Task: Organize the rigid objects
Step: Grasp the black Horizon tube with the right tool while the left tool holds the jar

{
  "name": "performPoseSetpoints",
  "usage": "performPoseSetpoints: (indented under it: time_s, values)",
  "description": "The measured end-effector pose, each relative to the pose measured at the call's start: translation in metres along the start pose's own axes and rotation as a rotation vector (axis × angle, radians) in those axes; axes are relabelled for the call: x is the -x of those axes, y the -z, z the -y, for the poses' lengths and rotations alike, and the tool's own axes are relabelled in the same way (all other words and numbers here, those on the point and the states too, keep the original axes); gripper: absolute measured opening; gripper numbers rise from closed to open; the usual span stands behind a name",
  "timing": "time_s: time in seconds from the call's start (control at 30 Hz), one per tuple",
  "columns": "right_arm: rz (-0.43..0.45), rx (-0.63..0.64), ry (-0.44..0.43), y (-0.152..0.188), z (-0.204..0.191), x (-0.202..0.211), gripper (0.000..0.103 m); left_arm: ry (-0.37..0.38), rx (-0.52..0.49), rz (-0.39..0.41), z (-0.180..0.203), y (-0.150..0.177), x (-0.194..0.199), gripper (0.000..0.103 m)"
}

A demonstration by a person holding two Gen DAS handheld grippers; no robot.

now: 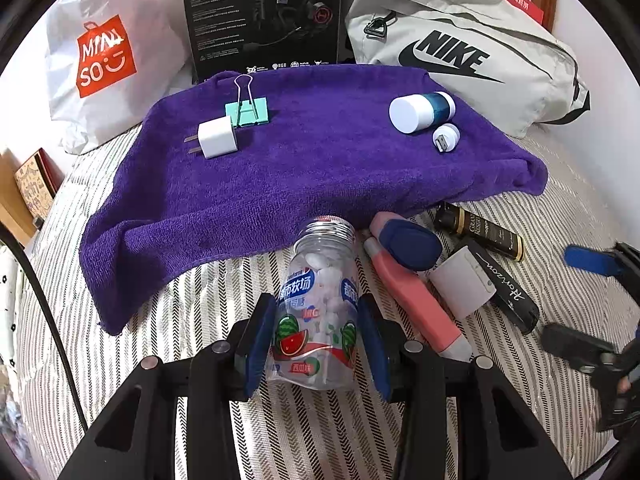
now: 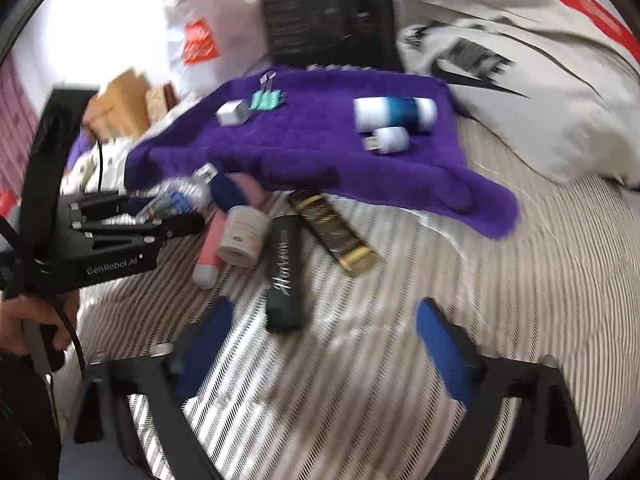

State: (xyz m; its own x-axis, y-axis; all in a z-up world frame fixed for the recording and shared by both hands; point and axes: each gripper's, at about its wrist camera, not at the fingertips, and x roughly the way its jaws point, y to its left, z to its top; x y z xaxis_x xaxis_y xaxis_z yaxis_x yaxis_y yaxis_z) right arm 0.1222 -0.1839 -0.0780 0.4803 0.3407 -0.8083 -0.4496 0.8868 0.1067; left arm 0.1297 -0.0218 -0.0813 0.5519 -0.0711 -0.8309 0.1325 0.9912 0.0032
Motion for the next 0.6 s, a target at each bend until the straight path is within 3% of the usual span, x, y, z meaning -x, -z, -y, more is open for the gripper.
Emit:
performPoseSetpoints:
  time_s: [0.1, 0.33, 0.4, 0.5, 0.6]
  values:
    - [-0.036, 0.079, -0.007, -0.005, -0.013, -0.012, 0.056, 0.014, 0.019, 0.006, -0.002, 0.0, 0.0, 0.041]
    - [-0.026, 0.112, 0.005, -0.015, -0.018, -0.02, 0.047, 0.017, 0.017, 0.005, -0.004, 0.0, 0.001, 0.041]
    - [-0.018, 0.118, 0.0, -0.019, -0.019, -0.023, 0.031, 0.025, 0.022, 0.005, -0.006, 0.0, 0.001, 0.041]
    - [-0.016, 0.13, -0.014, -0.023, -0.02, -0.024, 0.022, 0.032, 0.025, 0.006, -0.007, 0.0, 0.002, 0.041]
    - [-0.024, 0.12, -0.025, -0.022, -0.019, -0.021, 0.022, 0.028, 0.022, 0.003, -0.007, 0.0, 0.003, 0.041]
